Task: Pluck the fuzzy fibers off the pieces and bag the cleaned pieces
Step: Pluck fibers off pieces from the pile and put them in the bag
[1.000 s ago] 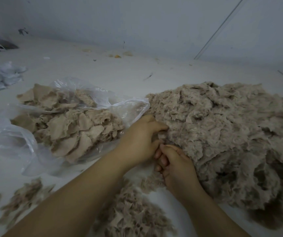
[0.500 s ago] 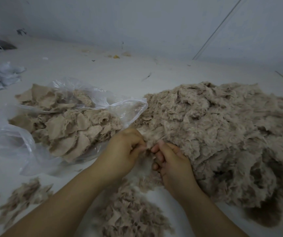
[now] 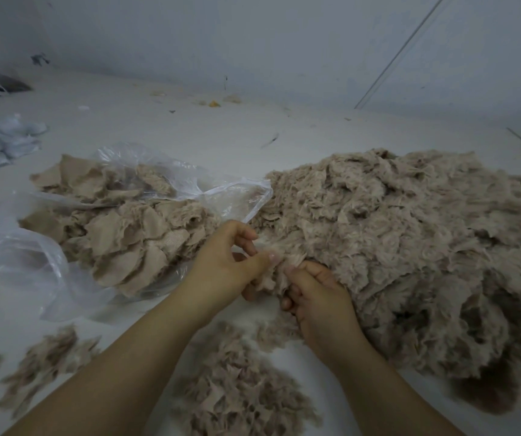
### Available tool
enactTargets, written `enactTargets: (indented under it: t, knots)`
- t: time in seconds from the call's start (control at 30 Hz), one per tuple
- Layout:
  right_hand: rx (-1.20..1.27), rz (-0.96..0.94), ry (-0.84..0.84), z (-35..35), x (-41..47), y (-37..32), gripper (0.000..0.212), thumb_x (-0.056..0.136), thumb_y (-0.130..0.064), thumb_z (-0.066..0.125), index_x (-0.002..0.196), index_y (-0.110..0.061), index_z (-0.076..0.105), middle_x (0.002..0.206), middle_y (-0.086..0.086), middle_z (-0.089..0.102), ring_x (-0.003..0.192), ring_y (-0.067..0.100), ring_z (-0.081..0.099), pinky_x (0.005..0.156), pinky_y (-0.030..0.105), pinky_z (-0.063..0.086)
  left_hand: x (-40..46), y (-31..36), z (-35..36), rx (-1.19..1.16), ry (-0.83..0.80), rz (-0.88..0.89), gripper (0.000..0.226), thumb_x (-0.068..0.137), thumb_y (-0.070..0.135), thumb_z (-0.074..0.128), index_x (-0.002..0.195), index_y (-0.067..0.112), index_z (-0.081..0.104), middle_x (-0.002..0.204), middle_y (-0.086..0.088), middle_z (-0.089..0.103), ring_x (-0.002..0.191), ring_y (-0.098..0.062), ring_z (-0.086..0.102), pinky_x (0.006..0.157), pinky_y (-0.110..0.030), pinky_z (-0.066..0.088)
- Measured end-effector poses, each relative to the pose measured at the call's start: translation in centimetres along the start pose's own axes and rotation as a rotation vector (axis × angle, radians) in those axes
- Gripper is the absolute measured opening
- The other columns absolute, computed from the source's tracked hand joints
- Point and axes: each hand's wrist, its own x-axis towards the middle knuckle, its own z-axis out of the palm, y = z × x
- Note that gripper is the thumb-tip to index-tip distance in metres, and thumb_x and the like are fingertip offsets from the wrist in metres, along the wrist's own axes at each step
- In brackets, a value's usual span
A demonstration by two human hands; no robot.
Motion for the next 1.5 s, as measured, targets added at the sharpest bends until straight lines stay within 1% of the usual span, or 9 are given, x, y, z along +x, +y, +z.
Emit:
enactTargets:
  t: [0.1,0.2,0.33,0.6,0.83,1.0,1.2,1.33,1.5]
  knots:
    - [0.016,0.004,-0.008,0.0,0.2,0.1,0.027,0.077,-0.037,0.071,0.067,-0.018,0.054,0.057,0.000,0.036,0.051,0.012,0.045,0.050,0.026,0.043,0.9,-0.6,0.9,0.195,-0.003,-0.039,0.030,0.082,0.019,0.078,0.109,0.022,0.067,0.093,-0.003,0.060,0.065,-0.014,0.060,0.061,-0.036,0.056]
    - [0.005,-0.013,-0.008,0.0,0.4,0.3,0.028,0.075,-0.034,0.067,0.055,-0.023,0.051,0.053,-0.002,0.036,0.049,0.011,0.043,0.051,0.026,0.043,1.6,-0.8,1.5,0.330,0.095,0.107,0.011,0.082,0.009,0.077,0.084,0.019,0.073,0.075,0.002,0.067,0.058,-0.004,0.057,0.058,-0.020,0.049]
    - [0.031,-0.014,0.006,-0.1,0.5,0.4,0.049,0.063,-0.038,0.070,0.074,0.007,0.054,0.053,-0.001,0.033,0.048,0.011,0.039,0.049,0.025,0.043,2.2,-0.6,1.2,0.449,0.215,0.150,0.022,0.084,0.001,0.069,0.073,0.019,0.066,0.062,0.005,0.059,0.052,-0.004,0.051,0.050,-0.010,0.038]
    - [0.049,-0.001,0.009,0.0,0.5,0.4,0.029,0.068,-0.042,0.072,0.056,-0.025,0.052,0.056,-0.002,0.035,0.050,0.010,0.037,0.051,0.027,0.045,1.1,-0.8,0.8,-0.053,0.179,0.032,0.013,0.080,-0.009,0.067,0.072,-0.004,0.058,0.068,-0.016,0.053,0.061,-0.022,0.047,0.060,-0.036,0.040]
    - [0.020,-0.002,0.009,-0.1,0.1,0.1,0.025,0.061,-0.041,0.071,0.052,-0.024,0.055,0.053,-0.003,0.037,0.051,0.012,0.041,0.050,0.025,0.042,1.8,-2.9,-0.2,0.342,0.343,0.106,0.025,0.083,-0.007,0.062,0.069,0.012,0.053,0.059,0.003,0.047,0.049,-0.003,0.039,0.047,-0.014,0.033]
    - [-0.036,-0.004,-0.002,-0.2,0.0,0.0,0.024,0.060,-0.039,0.067,0.065,-0.015,0.068,0.052,-0.004,0.039,0.052,0.013,0.043,0.051,0.026,0.040,2.4,-2.9,0.2,0.529,0.366,0.149,0.027,0.082,-0.003,0.063,0.069,0.016,0.047,0.067,-0.001,0.050,0.059,-0.015,0.046,0.051,-0.021,0.034]
    - [-0.033,0.006,-0.021,0.0,0.0,0.0,0.028,0.065,-0.041,0.071,0.071,-0.015,0.063,0.055,-0.002,0.040,0.052,0.012,0.043,0.049,0.025,0.042,1.3,-1.5,1.2,0.383,0.290,0.232,0.024,0.076,-0.001,0.064,0.068,0.018,0.053,0.059,0.007,0.046,0.052,-0.007,0.038,0.049,-0.019,0.033]
    - [-0.077,-0.045,-0.080,0.2,0.0,-0.3,0.024,0.073,-0.043,0.070,0.069,-0.019,0.066,0.055,-0.004,0.051,0.054,0.009,0.047,0.052,0.023,0.044,0.8,-0.7,2.3,0.262,0.186,0.214,0.001,0.072,0.029,0.066,0.071,0.029,0.065,0.045,0.014,0.044,0.042,-0.003,0.037,0.043,-0.022,0.035]
    - [-0.079,-0.077,-0.131,0.3,-0.1,-0.3,0.022,0.086,-0.025,0.061,0.096,-0.019,0.079,0.070,0.001,0.068,0.059,0.006,0.054,0.053,0.019,0.045,1.3,0.1,2.9,0.470,0.029,0.138,0.013,0.078,0.045,0.075,0.074,0.033,0.075,0.064,0.016,0.067,0.061,-0.004,0.064,0.059,-0.039,0.057]
